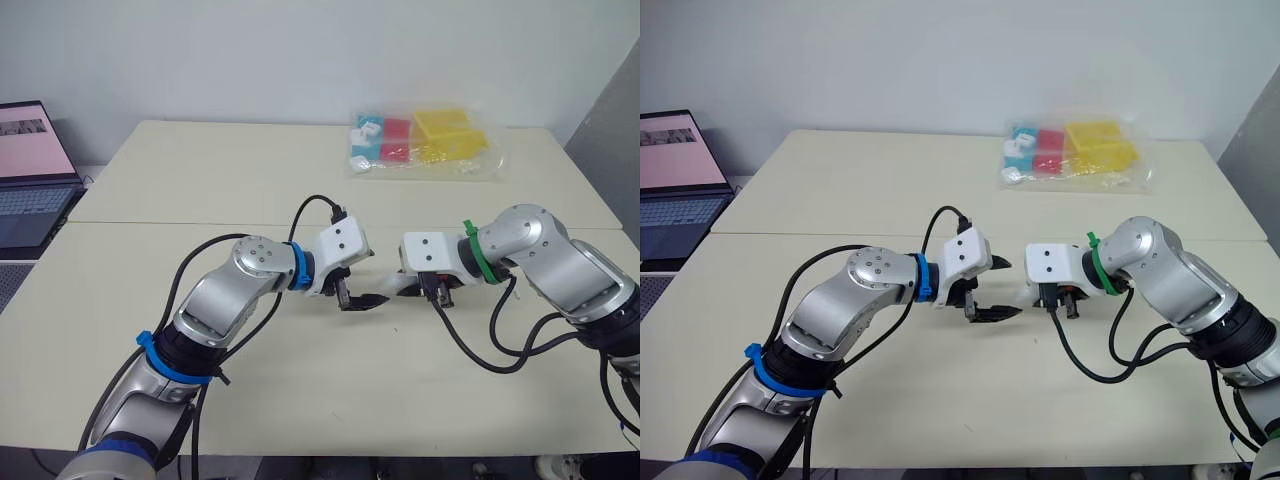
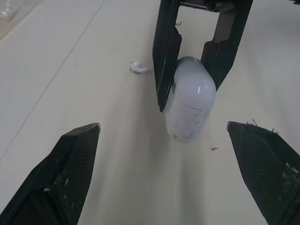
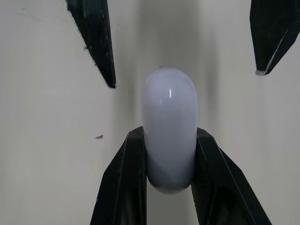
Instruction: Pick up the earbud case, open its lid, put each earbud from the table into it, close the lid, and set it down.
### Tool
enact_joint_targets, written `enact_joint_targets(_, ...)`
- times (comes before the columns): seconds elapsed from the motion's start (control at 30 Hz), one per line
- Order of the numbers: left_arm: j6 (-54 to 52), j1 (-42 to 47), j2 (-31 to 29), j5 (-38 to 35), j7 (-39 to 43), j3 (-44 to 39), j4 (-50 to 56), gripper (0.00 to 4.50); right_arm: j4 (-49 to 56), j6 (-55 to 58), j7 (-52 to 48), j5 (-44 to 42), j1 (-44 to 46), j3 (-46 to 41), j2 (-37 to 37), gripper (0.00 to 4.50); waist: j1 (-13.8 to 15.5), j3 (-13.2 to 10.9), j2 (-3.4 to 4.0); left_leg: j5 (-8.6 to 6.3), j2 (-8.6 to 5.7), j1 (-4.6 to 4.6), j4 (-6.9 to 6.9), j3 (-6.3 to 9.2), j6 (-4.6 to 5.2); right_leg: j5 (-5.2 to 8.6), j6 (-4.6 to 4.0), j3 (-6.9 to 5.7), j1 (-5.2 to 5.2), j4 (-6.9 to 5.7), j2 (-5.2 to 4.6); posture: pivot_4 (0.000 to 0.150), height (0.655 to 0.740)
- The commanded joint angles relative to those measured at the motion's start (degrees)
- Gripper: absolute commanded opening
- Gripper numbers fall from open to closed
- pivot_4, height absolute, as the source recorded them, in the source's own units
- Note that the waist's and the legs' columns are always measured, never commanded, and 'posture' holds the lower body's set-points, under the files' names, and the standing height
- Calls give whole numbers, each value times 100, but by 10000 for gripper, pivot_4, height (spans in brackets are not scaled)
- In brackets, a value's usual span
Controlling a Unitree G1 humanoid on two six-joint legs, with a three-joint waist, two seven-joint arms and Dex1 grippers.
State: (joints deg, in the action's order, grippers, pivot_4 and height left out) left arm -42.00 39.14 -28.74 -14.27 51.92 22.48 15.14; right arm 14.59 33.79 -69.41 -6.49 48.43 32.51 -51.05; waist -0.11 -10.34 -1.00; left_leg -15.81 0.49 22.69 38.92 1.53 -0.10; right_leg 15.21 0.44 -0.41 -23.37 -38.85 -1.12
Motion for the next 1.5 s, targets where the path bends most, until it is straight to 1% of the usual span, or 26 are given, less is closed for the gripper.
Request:
enact_joint_targets(0.03,113,138,76,83,10,77,44,45000,30,-111,-114,126,92,-258,35,8103,-1,0,0,0,0,-3,0,0,0,0,0,-1,0,-2,0,1500,7400)
enact_joint_targets(0.87,292,92,310,199,74,109,-224,45000,57,-2,-313,260,64,-486,299,8103,-4,0,0,0,0,-6,1,0,0,0,-1,1,0,-9,1,1500,7400)
enact_joint_targets(0.97,318,80,308,180,87,88,-250,39447,49,-10,-322,261,66,-496,302,8103,-4,0,0,0,0,-6,1,0,0,0,-1,0,0,-9,1,1500,7400)
enact_joint_targets(1.13,316,53,248,138,163,81,-229,24881,47,-15,-335,258,61,-508,296,8103,-4,0,0,0,0,-7,1,0,0,0,-1,0,0,-9,1,1500,7400)
enact_joint_targets(1.17,306,50,242,132,168,77,-220,21244,49,-12,-337,257,59,-511,292,8103,-4,0,0,0,0,-6,1,0,0,0,-1,0,0,-9,1,1500,7400)
enact_joint_targets(1.23,295,46,234,125,172,75,-207,15331,51,-10,-339,260,56,-516,289,8103,-4,0,0,0,-1,-6,1,0,0,0,-1,0,0,-9,1,1500,7400)
enact_joint_targets(1.5,299,70,242,133,133,62,-180,14937,31,-35,-350,288,36,-521,277,8103,-4,0,0,0,0,-6,1,0,0,0,-1,0,0,-9,0,1500,7400)
